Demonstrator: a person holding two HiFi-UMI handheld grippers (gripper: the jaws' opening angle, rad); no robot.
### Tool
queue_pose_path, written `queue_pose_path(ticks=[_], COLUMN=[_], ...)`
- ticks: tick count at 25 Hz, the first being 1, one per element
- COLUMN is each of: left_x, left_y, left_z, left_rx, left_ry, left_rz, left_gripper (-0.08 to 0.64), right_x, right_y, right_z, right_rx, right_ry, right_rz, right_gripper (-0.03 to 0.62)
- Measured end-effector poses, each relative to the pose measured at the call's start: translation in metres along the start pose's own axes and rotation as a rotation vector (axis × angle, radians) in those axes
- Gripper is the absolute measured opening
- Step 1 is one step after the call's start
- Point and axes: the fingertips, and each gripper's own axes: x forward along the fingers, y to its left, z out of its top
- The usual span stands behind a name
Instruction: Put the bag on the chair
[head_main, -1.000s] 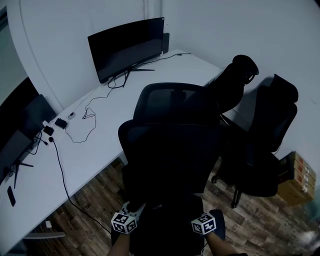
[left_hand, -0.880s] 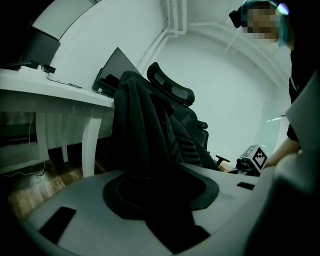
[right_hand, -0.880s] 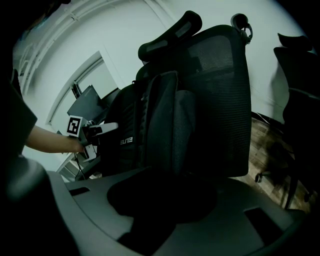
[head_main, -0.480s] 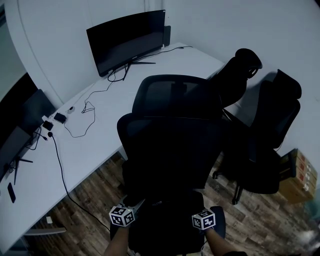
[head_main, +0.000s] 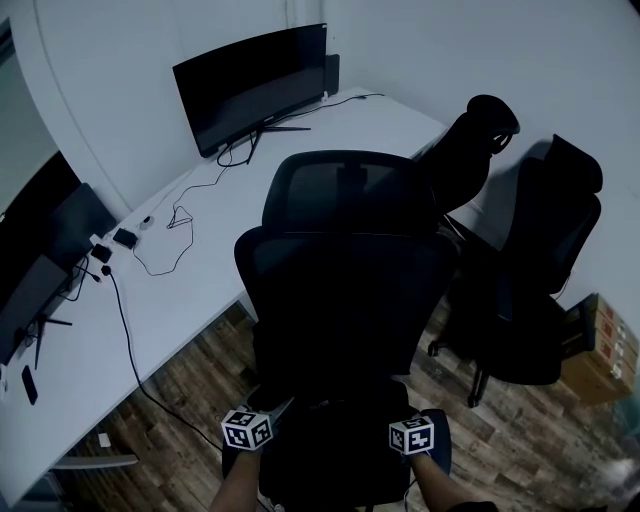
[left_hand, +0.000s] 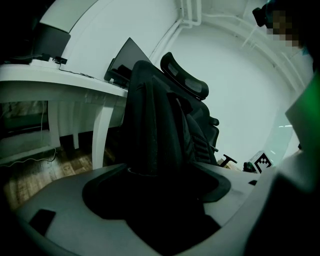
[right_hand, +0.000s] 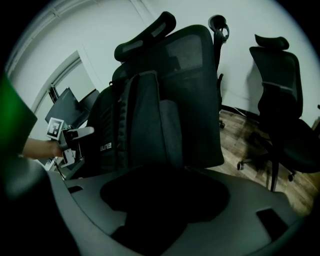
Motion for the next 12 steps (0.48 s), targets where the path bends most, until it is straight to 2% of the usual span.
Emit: queue_pose_path(ticks=[4, 12], left_x=[-0.009, -0.039], left_y=[-0.006, -0.011], left_z=[0.001, 0.010], left_rx=[0.000, 0.005], left_ry=[-0.003, -0.045], left_rz=[0.011, 0.084], left_gripper=[0.387, 0.388], right_x=[-0.012, -0.042], right_y=[0.000, 0.014], right_z=[0.013, 0.023], right_rx=[0.007, 0.025], right_ry=[-0.037, -0.120], right_rz=[0.005, -0.006], right_gripper=[0.229, 0.228])
